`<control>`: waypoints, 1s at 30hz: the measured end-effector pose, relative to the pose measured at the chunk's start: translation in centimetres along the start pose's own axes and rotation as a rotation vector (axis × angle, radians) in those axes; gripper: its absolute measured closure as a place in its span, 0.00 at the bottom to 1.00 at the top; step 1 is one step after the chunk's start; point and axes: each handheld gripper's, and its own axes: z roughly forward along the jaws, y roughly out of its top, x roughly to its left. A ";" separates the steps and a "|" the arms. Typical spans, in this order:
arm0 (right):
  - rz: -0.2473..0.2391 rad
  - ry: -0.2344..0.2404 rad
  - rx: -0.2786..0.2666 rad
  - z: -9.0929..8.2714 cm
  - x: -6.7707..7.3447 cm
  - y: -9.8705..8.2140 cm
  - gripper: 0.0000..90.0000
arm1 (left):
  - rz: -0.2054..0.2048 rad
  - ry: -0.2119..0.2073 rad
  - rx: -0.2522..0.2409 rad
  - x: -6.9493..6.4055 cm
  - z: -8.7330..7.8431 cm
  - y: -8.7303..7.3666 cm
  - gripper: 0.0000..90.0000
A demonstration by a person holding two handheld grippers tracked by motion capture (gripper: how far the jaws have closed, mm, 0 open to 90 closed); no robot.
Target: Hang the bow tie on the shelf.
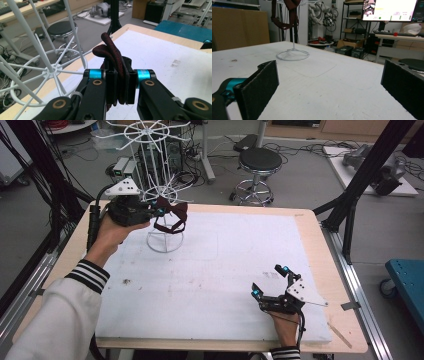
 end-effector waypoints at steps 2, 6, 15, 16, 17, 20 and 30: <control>0.002 0.003 -0.002 0.0 0.0 0.0 0.01 | -0.005 0.008 0.008 0.1 0.2 -0.1 0.93; 0.007 0.003 0.007 0.1 -0.1 -0.4 0.01 | -0.010 0.019 0.022 0.3 0.4 -0.2 0.93; 0.001 0.007 0.029 0.3 0.0 -0.9 0.01 | -0.027 0.051 0.034 0.5 0.8 -0.3 0.92; 0.001 0.007 0.029 0.3 0.0 -0.9 0.01 | -0.026 0.055 0.037 0.6 0.8 -0.3 0.92; 0.005 0.007 0.031 0.3 0.0 -0.9 0.01 | -0.029 0.059 0.039 0.6 0.9 -0.3 0.92; 0.005 0.009 0.033 0.3 0.0 -1.0 0.01 | -0.032 0.076 0.040 0.7 0.9 -0.4 0.90; -0.002 0.003 0.039 0.4 0.0 -1.1 0.01 | -0.009 0.153 0.009 0.5 0.7 -0.2 0.55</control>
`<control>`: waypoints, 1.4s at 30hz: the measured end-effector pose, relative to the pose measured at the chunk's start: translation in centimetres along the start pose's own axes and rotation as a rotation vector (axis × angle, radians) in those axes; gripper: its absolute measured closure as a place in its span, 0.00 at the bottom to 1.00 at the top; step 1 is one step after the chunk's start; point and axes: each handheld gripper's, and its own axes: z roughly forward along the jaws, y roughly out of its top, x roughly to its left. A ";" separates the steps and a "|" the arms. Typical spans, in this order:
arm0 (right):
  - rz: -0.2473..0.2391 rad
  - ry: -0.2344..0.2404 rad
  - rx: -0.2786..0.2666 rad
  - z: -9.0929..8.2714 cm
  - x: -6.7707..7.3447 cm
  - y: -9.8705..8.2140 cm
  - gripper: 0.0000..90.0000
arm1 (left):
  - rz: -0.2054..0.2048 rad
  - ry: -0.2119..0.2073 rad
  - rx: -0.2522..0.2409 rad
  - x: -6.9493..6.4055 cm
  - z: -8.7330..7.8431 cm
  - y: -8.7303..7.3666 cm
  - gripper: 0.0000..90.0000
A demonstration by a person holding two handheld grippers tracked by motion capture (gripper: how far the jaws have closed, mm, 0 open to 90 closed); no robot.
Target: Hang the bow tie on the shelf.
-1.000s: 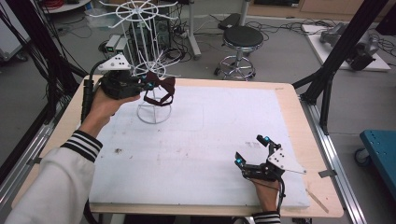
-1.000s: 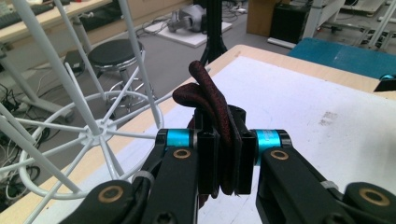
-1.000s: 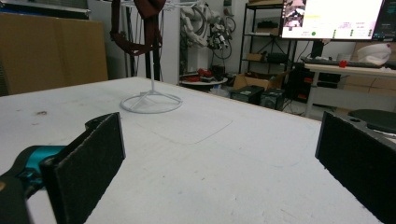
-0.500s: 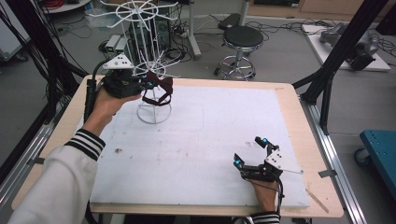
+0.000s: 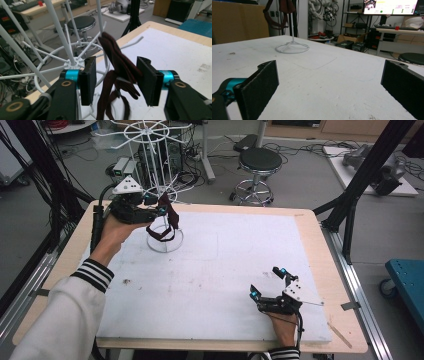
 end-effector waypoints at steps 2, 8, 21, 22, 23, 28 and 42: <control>-0.002 0.002 0.002 0.0 0.0 0.0 0.01 | -0.005 0.012 -0.025 -0.2 -0.3 0.2 0.44; -0.004 -0.002 0.007 -0.1 -0.1 -0.1 0.01 | -0.008 -0.053 -0.128 -0.5 -1.8 0.5 0.12; 0.003 -0.006 0.009 -0.1 -0.3 -0.1 0.01 | 0.006 -0.027 -0.308 -1.1 -6.1 -4.0 0.02; 0.009 -0.009 0.013 -0.1 -0.2 -0.1 0.01 | 0.011 -0.027 -0.331 -1.3 -6.6 -4.6 0.02; 0.013 -0.012 0.012 -0.1 -0.3 -0.2 0.01 | 0.026 -0.018 -0.368 -1.8 -7.7 -5.9 0.02; 0.036 -0.013 0.005 -0.1 -0.5 -0.4 0.01 | 0.054 -0.015 -0.432 -2.9 -9.6 -9.2 0.02; 0.034 0.011 -0.009 -0.1 -0.2 -0.4 0.01 | -0.050 0.043 -0.453 -3.1 -11.4 -20.0 0.02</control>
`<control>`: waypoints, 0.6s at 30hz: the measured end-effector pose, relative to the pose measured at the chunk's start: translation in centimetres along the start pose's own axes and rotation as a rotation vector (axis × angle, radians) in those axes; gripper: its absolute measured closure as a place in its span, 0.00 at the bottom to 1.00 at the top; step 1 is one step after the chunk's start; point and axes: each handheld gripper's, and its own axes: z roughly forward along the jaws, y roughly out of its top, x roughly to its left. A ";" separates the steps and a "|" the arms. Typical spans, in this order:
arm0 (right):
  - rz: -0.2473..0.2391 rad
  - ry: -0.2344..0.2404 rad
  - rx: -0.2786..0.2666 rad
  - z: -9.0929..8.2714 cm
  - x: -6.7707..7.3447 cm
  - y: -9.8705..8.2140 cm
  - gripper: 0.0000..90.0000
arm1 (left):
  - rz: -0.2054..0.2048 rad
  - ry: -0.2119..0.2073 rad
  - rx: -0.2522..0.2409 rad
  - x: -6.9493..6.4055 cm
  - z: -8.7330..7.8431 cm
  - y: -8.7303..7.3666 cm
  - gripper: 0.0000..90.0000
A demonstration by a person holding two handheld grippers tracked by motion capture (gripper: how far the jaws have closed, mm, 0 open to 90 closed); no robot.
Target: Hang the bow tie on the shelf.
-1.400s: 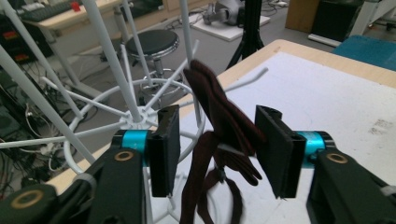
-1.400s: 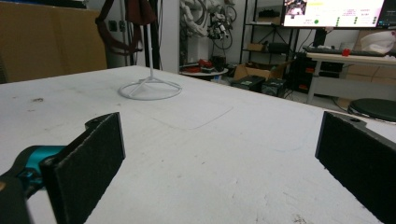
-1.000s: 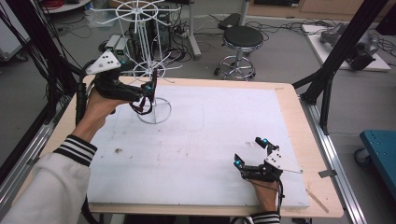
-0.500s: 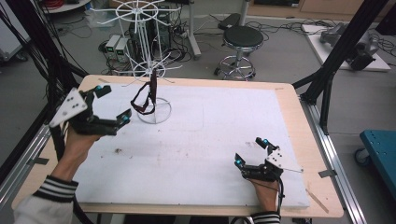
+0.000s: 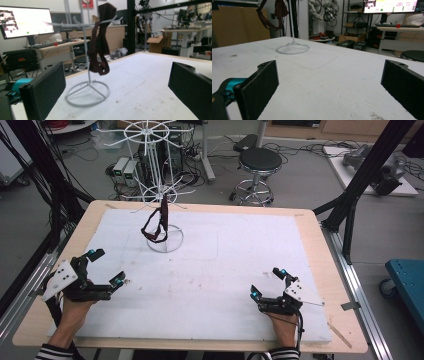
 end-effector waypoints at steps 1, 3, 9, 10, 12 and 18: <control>0.009 0.010 0.004 0.0 0.1 0.0 0.01 | -0.007 0.006 -0.009 0.0 -0.3 -0.8 0.02; 0.008 0.011 0.003 0.0 0.1 0.0 0.01 | -0.010 0.021 -0.004 -0.2 -0.6 -1.8 0.02; 0.002 0.012 -0.004 0.0 0.0 0.0 0.01 | -0.031 0.057 0.006 -0.4 -1.1 -4.2 0.02; 0.011 0.014 0.003 0.0 0.1 0.0 0.01 | -0.029 0.057 0.007 -0.5 -1.1 -4.3 0.02; 0.010 0.015 0.001 0.0 0.1 0.0 0.01 | -0.026 0.063 0.001 -0.6 -1.1 -4.7 0.02; 0.003 0.018 0.004 0.0 0.2 0.0 0.01 | -0.042 0.064 -0.013 -0.4 -1.2 -4.8 0.02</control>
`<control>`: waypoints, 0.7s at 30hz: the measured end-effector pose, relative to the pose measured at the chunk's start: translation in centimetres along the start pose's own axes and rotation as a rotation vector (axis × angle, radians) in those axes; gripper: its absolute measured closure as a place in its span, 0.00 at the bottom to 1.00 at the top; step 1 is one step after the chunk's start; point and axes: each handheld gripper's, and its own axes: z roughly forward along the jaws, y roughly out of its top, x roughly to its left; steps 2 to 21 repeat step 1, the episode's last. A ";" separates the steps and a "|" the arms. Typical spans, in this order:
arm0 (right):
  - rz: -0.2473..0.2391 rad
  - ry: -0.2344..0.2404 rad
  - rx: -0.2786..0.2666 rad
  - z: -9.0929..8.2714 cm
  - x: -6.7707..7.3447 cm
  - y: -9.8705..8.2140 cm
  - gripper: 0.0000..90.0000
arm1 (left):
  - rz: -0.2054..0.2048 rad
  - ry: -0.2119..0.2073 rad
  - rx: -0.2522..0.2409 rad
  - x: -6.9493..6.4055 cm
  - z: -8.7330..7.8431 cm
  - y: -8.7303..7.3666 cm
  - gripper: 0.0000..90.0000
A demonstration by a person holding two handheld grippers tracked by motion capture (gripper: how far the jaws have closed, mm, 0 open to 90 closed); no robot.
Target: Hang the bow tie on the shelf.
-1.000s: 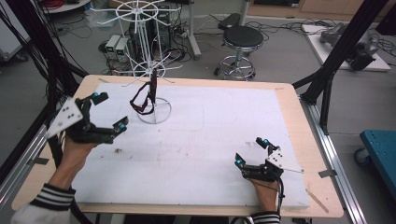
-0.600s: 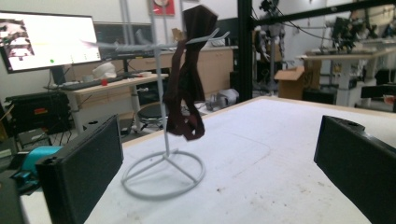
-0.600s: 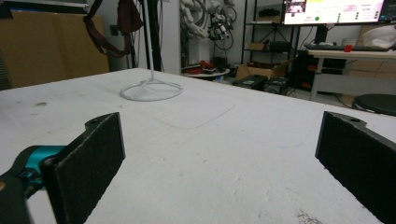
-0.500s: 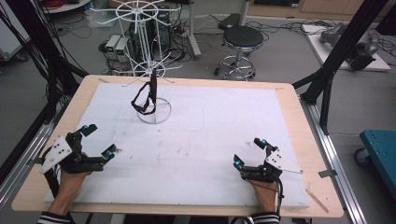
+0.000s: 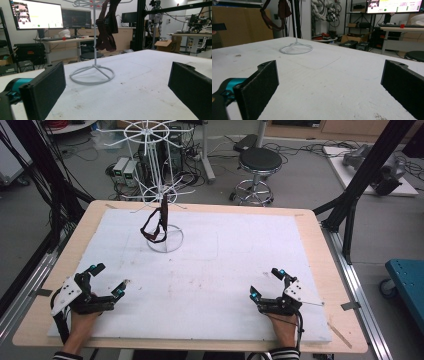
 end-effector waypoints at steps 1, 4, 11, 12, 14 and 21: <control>-0.004 0.000 0.000 0.0 0.0 0.0 0.01 | -0.002 0.000 0.000 0.0 0.0 0.0 0.02; -0.004 0.000 0.000 0.0 0.0 0.0 0.01 | -0.002 0.000 0.000 0.0 0.0 0.0 0.02; -0.004 0.000 0.000 0.0 0.0 0.0 0.01 | -0.002 0.000 0.000 0.0 0.0 0.0 0.02; -0.004 0.000 0.000 0.0 0.0 0.0 0.01 | -0.002 0.000 0.000 0.0 0.0 0.0 0.02; -0.004 0.000 0.000 0.0 0.0 0.0 0.01 | -0.002 0.000 0.000 0.0 0.0 0.0 0.02; -0.004 0.000 0.000 0.0 0.0 0.0 0.01 | -0.002 0.000 0.000 0.0 0.0 0.0 0.02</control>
